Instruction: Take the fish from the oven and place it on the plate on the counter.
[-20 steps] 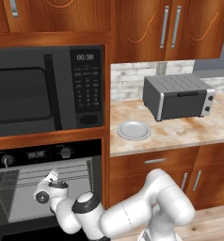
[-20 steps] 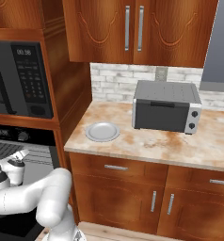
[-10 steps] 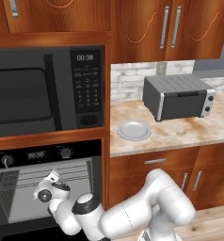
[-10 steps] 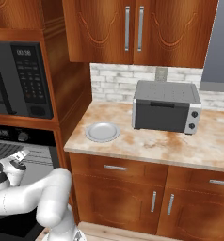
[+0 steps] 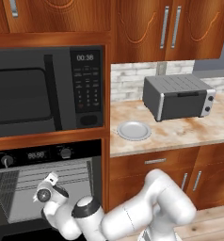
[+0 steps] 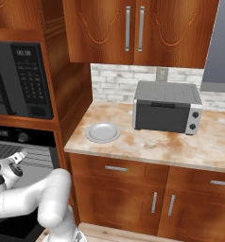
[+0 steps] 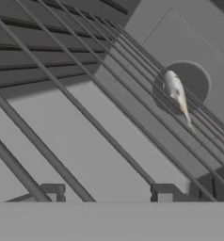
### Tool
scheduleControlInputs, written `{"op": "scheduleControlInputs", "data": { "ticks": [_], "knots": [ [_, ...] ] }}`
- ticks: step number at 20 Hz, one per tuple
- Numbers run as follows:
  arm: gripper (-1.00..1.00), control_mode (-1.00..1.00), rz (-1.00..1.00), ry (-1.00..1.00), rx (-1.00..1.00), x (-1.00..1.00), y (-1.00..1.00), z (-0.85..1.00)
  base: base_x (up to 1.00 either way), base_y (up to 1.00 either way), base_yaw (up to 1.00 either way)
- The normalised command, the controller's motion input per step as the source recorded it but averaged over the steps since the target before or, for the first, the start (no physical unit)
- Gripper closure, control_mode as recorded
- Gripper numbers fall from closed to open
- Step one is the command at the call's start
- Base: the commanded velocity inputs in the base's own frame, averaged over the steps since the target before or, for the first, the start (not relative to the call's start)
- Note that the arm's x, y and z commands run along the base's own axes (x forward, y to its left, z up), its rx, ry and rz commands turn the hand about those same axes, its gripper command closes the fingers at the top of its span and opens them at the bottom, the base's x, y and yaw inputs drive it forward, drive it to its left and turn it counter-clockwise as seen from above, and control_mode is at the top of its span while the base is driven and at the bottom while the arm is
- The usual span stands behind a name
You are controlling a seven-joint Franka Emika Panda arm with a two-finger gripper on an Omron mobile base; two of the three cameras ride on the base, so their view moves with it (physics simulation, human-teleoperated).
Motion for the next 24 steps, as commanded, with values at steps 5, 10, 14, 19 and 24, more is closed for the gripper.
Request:
{"op": "scheduleControlInputs", "data": {
  "ticks": [5, 10, 14, 19, 24],
  "knots": [
    [1.0, -1.0, 0.0, 0.0, 0.0, -0.68, 0.0, -0.51, 0.0, 0.0, 0.0],
    [1.0, -1.0, 0.0, 0.02, 0.03, -0.89, -0.02, -0.49, 0.0, 0.0, 0.0],
    [1.0, -1.0, 0.0, 0.11, 0.06, -0.94, -0.03, -0.51, 0.0, 0.0, 0.0],
    [1.0, -1.0, 0.0, 0.24, 0.06, -0.93, -0.04, -0.46, 0.0, 0.0, 0.0],
    [1.0, -1.0, 0.0, 0.31, 0.07, -0.94, -0.02, -0.47, 0.0, 0.0, 0.0]
  ]
}}
